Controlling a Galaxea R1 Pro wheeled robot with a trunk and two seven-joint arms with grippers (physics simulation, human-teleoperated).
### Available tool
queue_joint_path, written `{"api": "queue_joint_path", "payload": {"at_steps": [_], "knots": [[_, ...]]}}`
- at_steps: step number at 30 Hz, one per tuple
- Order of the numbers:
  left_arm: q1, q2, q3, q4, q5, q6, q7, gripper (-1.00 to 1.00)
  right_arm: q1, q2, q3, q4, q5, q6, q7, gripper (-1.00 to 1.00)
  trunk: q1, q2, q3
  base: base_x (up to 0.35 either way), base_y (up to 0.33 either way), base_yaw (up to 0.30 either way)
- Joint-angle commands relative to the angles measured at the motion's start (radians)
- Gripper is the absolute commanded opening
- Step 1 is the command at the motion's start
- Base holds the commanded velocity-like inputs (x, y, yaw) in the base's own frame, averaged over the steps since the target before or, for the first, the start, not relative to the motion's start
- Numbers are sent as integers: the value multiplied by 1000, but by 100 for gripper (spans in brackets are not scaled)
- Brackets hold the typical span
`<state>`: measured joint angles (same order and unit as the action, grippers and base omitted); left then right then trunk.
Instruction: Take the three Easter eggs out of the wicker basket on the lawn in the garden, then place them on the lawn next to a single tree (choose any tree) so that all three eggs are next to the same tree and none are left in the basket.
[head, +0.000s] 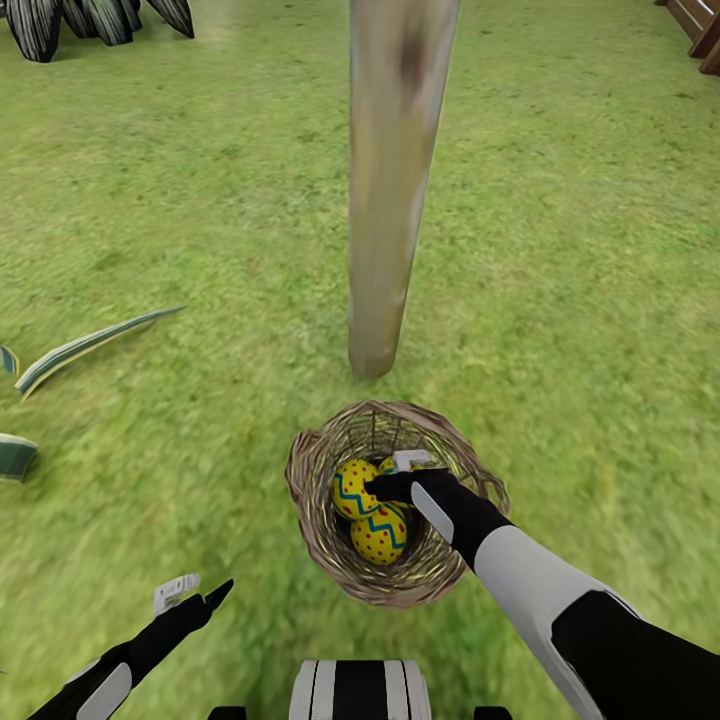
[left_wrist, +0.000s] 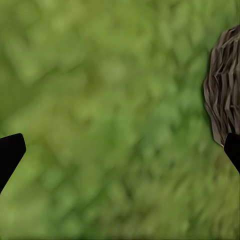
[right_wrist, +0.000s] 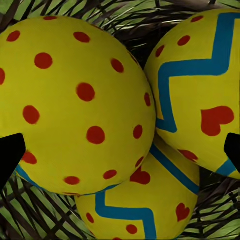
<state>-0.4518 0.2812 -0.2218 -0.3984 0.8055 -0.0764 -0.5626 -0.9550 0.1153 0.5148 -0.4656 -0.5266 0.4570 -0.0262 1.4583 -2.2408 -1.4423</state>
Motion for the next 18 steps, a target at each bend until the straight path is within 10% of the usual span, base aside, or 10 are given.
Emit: {"api": "queue_joint_path", "payload": {"at_steps": [1, 18], "knots": [[-1, 1, -8, 1, 6, -8, -1, 100, -1, 0, 5, -1, -4, 3, -1, 100, 0, 0, -1, 0, 0, 0], [-1, 1, -8, 1, 6, -8, -2, 100, -1, 1, 5, -11, -5, 5, 92, 100, 0, 0, -1, 0, 0, 0]]}}
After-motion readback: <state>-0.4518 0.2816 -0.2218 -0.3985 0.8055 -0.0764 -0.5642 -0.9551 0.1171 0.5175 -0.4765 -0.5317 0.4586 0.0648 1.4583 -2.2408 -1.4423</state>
